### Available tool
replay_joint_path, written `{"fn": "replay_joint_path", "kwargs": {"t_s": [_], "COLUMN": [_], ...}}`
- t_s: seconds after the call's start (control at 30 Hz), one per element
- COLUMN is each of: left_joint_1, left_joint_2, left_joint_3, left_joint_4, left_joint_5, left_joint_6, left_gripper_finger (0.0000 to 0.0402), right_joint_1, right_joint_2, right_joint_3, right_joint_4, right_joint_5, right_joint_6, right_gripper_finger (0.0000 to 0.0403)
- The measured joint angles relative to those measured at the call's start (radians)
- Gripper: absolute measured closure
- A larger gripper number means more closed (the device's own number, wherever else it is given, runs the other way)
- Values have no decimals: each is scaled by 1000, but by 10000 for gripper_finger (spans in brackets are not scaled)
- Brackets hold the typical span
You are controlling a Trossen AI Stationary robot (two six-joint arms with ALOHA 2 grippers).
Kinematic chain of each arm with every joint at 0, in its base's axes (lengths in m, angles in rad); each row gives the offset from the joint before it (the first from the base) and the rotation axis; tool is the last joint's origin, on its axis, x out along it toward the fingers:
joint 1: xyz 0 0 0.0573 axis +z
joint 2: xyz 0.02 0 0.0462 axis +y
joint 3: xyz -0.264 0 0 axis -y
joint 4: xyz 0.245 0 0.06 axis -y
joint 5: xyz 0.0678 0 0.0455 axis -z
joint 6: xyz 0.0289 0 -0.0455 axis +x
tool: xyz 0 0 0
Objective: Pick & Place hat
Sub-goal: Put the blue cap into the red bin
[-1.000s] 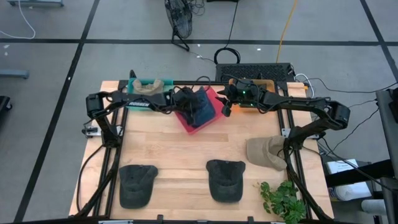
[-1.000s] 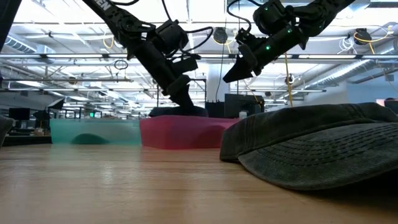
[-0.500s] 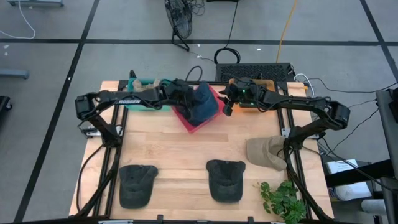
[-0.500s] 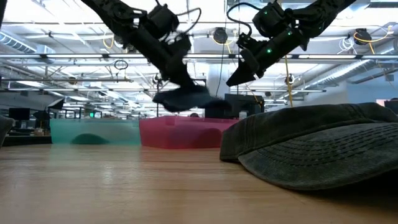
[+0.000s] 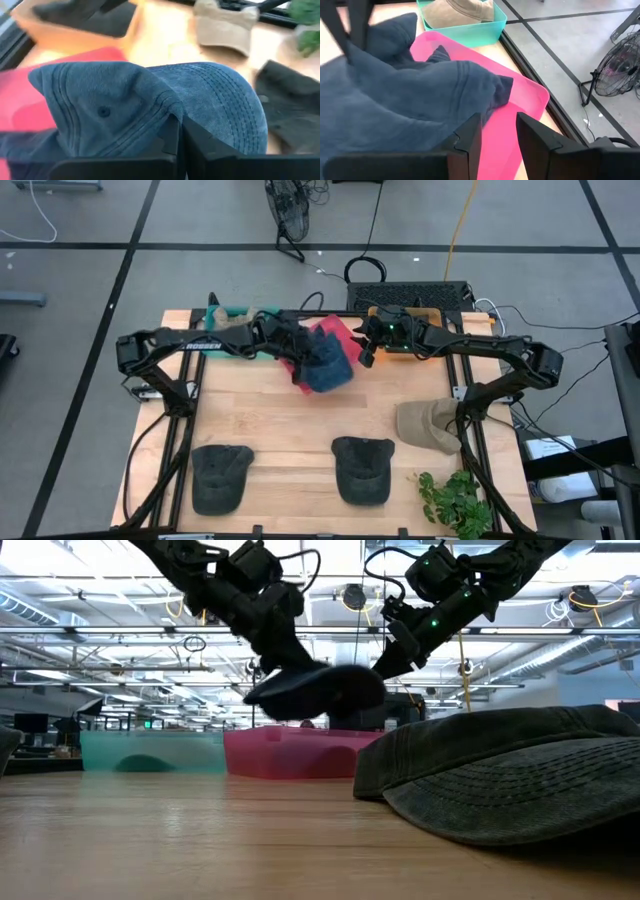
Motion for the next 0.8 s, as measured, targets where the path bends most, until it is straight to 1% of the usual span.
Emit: {"fn": "replay_joint_path", "kwargs": {"t_s": [0.07,0.17,0.27,0.37,0.5,0.63,0.7,0.8], "left_joint_1": [1,13,37,63,87,110,117,119], "left_joint_2": [0,1,1,1,6,33,47,72], "left_joint_3": [-35,-91,-131,-172,-217,-238,-236,-237], "left_joint_4": [46,133,211,245,277,313,345,347], "left_joint_5": [-32,-37,-37,-38,-36,-29,-39,-76], "left_joint_6": [-21,-55,-103,-150,-171,-192,-199,-190], "left_gripper_finger": [395,388,392,395,387,396,395,382], "right_joint_1": [0,0,0,0,0,0,0,0], "right_joint_2": [0,0,0,0,0,0,0,0], "right_joint_3": [0,0,0,0,0,0,0,0], "right_joint_4": [1,15,53,92,135,151,152,151], "right_joint_5": [0,0,0,0,0,0,0,-1], "right_joint_6": [-2,-8,-12,-13,-15,-15,-15,-15], "right_gripper_finger": [303,303,303,303,303,303,303,303]}}
